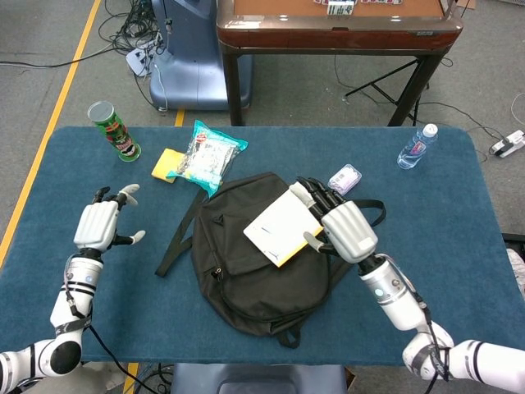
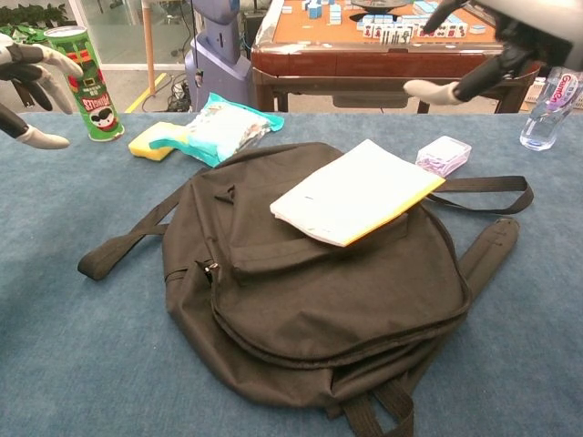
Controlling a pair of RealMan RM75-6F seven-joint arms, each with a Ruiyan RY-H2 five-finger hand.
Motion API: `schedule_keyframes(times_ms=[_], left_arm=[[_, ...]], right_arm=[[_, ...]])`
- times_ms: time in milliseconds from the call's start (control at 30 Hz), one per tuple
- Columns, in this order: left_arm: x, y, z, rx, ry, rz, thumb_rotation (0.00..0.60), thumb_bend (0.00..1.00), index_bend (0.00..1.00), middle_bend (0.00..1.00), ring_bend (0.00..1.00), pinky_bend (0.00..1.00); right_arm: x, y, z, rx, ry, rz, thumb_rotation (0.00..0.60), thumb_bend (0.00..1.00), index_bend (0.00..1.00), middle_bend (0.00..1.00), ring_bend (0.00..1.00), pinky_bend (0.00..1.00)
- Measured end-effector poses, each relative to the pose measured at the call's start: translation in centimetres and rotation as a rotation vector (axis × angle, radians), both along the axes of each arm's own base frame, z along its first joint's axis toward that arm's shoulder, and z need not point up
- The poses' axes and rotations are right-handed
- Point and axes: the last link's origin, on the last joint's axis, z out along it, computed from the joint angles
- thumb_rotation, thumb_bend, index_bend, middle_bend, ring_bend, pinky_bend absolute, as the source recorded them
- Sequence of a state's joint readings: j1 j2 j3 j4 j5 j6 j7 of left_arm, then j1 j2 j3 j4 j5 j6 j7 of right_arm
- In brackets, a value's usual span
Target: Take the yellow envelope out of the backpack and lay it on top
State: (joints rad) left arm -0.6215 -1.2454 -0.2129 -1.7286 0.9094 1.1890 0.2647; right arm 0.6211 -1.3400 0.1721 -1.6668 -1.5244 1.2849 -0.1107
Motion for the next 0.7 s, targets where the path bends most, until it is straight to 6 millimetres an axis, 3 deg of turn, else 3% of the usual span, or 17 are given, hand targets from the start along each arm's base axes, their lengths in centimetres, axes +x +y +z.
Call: schedule_keyframes(times_ms=[100, 233, 367, 567, 700], left_arm=[[-1.3, -0.3, 0.7, 0.02, 0.007, 0.022, 0.6, 0.21, 0.21, 0.35, 0.29, 0.06], [-3.4, -0.9, 1.6, 0.062, 0.04, 0.037, 0.6, 0.21, 0.23, 0.35, 0.29, 0.06], [-6.0, -2.2, 2.5, 0.101, 0.081, 0.054, 0.6, 0.21, 0.25, 0.35, 0.29, 0.06], [-9.0, -5.1, 3.5, 0.138, 0.106, 0.074, 0.6, 0.21, 0.27, 0.35, 0.29, 0.06], [-10.3, -7.3, 3.9, 0.154, 0.109, 0.086, 0.6, 0.21, 0.28, 0.35, 0.29, 0.06]], right_arm=[[-1.9, 0.6, 2.0, -0.025, 0.027, -0.035, 0.6, 0.29, 0.06, 0.2, 0.2, 0.32], [-5.1, 2.0, 4.5, -0.059, 0.081, -0.106, 0.6, 0.33, 0.29, 0.35, 0.34, 0.49], [-8.8, 4.2, 6.6, -0.083, 0.137, -0.196, 0.6, 0.36, 0.4, 0.43, 0.43, 0.57], [-13.0, 7.4, 8.4, -0.128, 0.139, -0.309, 0.6, 0.4, 0.52, 0.52, 0.5, 0.61], [-15.3, 9.4, 9.0, -0.179, 0.134, -0.363, 0.6, 0.41, 0.55, 0.54, 0.52, 0.62]])
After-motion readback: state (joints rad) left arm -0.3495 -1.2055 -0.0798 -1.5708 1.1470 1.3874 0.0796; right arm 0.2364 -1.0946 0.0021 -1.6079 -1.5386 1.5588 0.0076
